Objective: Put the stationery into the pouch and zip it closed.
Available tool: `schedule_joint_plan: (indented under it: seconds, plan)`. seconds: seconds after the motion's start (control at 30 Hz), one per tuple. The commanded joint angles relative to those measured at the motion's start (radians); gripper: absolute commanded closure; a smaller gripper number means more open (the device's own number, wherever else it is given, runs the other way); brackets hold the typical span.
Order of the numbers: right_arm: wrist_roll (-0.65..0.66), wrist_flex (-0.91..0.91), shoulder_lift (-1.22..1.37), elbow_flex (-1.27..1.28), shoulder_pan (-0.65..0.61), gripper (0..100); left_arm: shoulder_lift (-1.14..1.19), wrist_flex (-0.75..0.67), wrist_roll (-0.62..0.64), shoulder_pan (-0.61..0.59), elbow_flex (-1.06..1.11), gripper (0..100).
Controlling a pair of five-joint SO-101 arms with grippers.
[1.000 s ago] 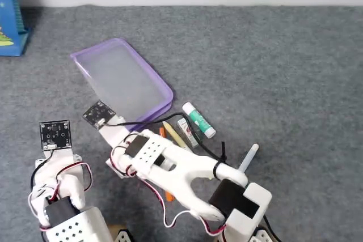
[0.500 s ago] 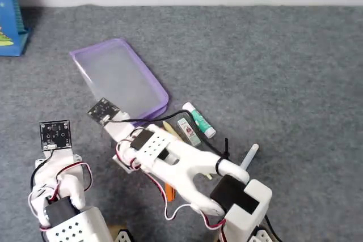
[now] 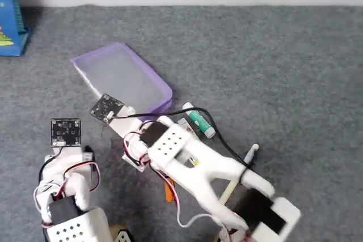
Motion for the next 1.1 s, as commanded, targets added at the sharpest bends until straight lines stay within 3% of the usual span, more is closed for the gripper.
schedule_joint_plan:
  seconds: [0.0, 0.23, 0.53, 0.77, 1.07]
  plan:
    - [0.015, 0.008, -0.162, 0.009, 0.016, 98.8, -0.009, 0.055, 0.138, 0.075, -0.116, 76]
    - [0.014, -0.008, -0.380, 0.112, 0.016, 98.8, -0.009, 0.060, 0.279, 0.170, -0.148, 75]
    - [0.014, -0.077, -0.542, 0.244, 0.013, 98.9, -0.009, 0.032, 0.281, 0.187, -0.150, 75]
    - [0.014, -0.084, -0.547, 0.259, 0.015, 98.9, -0.009, 0.041, 0.278, 0.276, -0.162, 75]
    - [0.015, -0.111, -0.547, 0.292, 0.016, 98.9, -0.009, 0.149, 0.279, 0.321, -0.298, 75]
